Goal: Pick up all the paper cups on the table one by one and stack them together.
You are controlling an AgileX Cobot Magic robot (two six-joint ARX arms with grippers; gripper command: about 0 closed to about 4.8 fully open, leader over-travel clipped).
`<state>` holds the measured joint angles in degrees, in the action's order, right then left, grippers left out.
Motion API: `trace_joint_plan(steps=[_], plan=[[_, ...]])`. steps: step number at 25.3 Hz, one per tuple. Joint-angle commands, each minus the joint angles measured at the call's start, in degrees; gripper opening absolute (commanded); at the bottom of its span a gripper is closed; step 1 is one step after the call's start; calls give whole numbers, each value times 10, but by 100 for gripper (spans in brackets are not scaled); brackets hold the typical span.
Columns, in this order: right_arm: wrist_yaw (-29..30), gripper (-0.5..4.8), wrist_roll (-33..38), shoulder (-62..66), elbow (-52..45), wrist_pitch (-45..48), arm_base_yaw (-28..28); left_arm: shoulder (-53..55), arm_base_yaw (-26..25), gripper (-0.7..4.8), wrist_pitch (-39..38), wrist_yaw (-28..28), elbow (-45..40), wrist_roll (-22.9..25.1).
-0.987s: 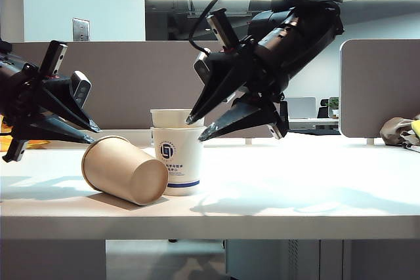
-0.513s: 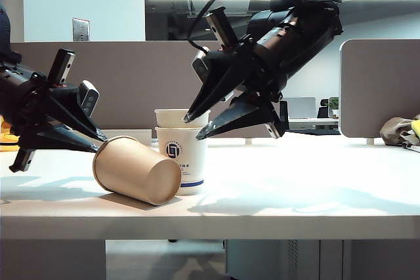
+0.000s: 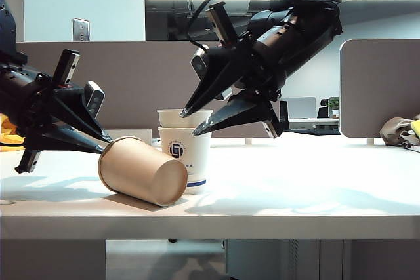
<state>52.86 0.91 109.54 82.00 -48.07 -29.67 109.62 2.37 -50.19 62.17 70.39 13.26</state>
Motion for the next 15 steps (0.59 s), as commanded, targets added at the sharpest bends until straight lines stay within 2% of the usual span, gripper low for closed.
trace_joint_plan(steps=[1,4,15], plan=[[12,127,1,-2,2,-1,-1,-1,3,86,1,5,1,3],[12,127,1,-2,2,-3,-1,-1,6,126,3,5,1,3],[13,127,2,-2,2,-3,-1,0,8,120,18,13,2,2]])
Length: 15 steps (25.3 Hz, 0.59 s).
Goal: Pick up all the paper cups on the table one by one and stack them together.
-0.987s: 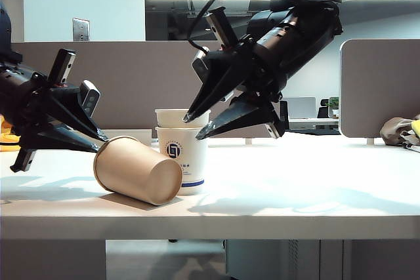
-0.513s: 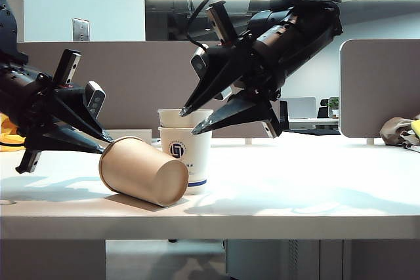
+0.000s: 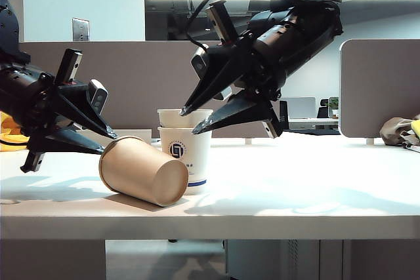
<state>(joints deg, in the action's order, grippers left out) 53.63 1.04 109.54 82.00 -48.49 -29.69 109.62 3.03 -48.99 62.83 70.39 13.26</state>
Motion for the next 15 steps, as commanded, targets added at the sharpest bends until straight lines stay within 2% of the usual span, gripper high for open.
trace_joint_plan(steps=[1,4,6,10,13,15], plan=[[5,127,0,-2,2,1,-1,1,3,120,7,6,2,-1],[5,127,1,-2,2,1,-1,6,8,109,9,5,2,-2],[5,127,1,-2,2,0,-1,11,14,75,11,3,2,-2],[5,127,0,-2,2,-6,-1,15,17,51,14,2,2,-2],[5,127,0,-2,2,-7,-1,15,17,-6,14,2,2,-2],[5,127,0,-2,2,-8,-1,15,17,-6,15,1,3,-2]])
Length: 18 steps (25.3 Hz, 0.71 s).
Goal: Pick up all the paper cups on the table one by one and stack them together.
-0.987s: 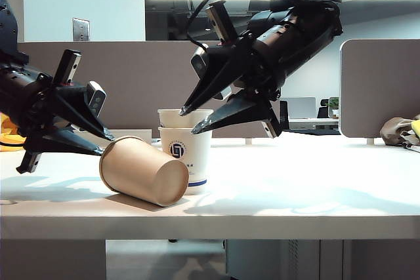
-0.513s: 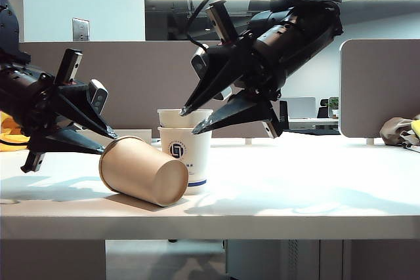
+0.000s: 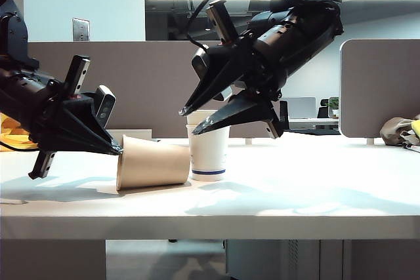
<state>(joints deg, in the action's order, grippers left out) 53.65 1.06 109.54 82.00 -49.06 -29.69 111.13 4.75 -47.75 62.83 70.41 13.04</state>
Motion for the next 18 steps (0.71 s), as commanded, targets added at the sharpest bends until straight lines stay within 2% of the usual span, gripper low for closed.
trace_joint_plan(steps=[1,4,7,11,18], plan=[[5,127,0,-2,2,-3,-1,0,-1,-6,3,0,2,0],[5,127,0,-2,2,-5,-1,-1,-1,1,3,0,5,1],[5,127,0,-2,2,-4,-1,-1,-2,105,0,-10,21,3],[5,127,0,-2,2,-4,-1,-1,-9,108,-2,-38,51,3],[5,127,0,-2,2,-2,-1,-1,-22,108,-15,-35,88,0]])
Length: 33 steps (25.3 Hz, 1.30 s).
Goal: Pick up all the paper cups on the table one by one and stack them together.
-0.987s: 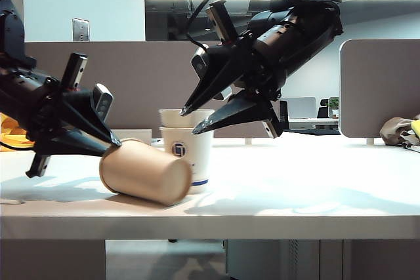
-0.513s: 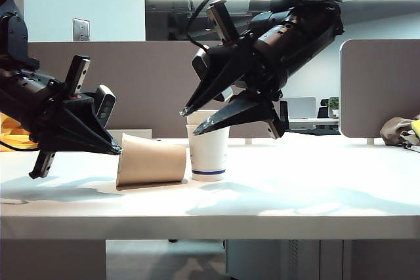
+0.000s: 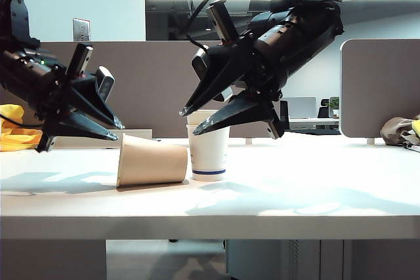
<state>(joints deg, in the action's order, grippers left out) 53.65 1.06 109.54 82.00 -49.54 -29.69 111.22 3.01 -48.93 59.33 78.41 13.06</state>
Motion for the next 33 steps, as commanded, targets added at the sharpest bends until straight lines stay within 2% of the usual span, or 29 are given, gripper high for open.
trace_joint_plan(steps=[1,6,10,11,18,23,27,33], plan=[[5,127,0,-2,2,4,-1,-2,-7,108,-2,0,9,0],[5,127,0,-2,2,4,-1,-2,-7,108,-6,0,9,-3],[5,127,0,-2,2,5,-1,-2,-1,108,-52,-1,8,-6],[5,127,0,-2,2,14,-1,-2,5,108,-73,-2,7,5],[6,127,0,-2,2,17,-1,-2,39,117,-91,-4,5,10],[6,127,0,-2,2,14,-1,-2,46,121,-117,-40,3,20],[8,127,0,-2,2,13,-1,-2,46,121,-111,-43,-5,19],[29,127,0,-2,2,4,-1,-2,57,121,-61,-54,-5,15]])
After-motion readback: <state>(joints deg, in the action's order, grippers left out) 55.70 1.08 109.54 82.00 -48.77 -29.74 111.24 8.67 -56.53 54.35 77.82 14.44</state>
